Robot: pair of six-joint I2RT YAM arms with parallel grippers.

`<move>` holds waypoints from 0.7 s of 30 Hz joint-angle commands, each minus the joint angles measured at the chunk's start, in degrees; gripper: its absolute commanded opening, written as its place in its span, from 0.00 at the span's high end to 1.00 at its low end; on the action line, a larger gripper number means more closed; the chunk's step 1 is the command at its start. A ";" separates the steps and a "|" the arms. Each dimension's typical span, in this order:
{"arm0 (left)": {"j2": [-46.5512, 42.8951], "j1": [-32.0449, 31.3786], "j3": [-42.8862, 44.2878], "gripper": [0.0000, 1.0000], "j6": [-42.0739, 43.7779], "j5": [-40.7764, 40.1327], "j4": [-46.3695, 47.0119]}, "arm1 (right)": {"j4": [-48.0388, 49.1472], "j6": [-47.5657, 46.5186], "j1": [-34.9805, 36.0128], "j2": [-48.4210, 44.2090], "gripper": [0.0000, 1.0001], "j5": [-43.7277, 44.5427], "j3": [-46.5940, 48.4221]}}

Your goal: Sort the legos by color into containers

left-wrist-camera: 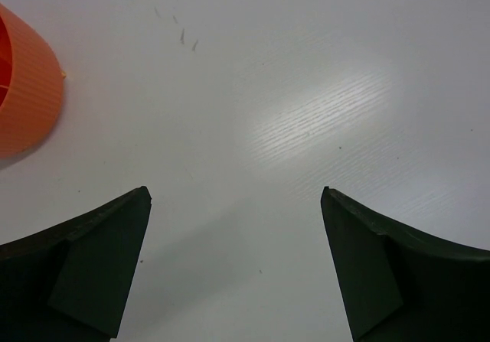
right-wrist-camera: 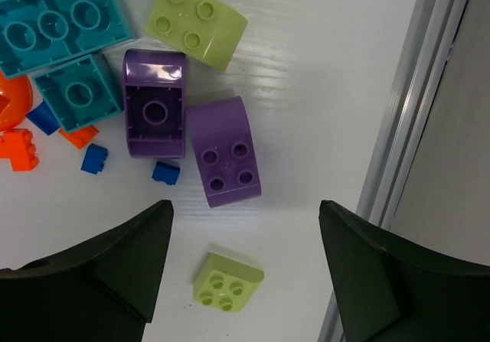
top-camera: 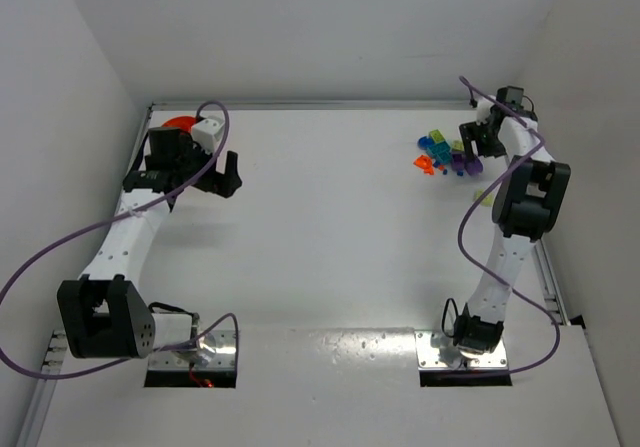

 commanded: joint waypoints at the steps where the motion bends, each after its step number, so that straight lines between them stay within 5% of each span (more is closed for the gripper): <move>1: 0.46 -0.38 2.24 0.01 1.49 1.83 0.47 | -2.91 -0.95 -0.42 2.33 0.23 -2.45 5.53; 17: 1.52 -0.38 2.77 0.01 1.49 1.83 0.47 | -2.40 -2.01 -0.42 7.62 0.34 -4.03 6.77; 21: 2.04 -0.38 2.77 0.01 1.49 2.44 0.47 | -1.78 -1.48 -0.42 8.15 0.44 -4.03 6.77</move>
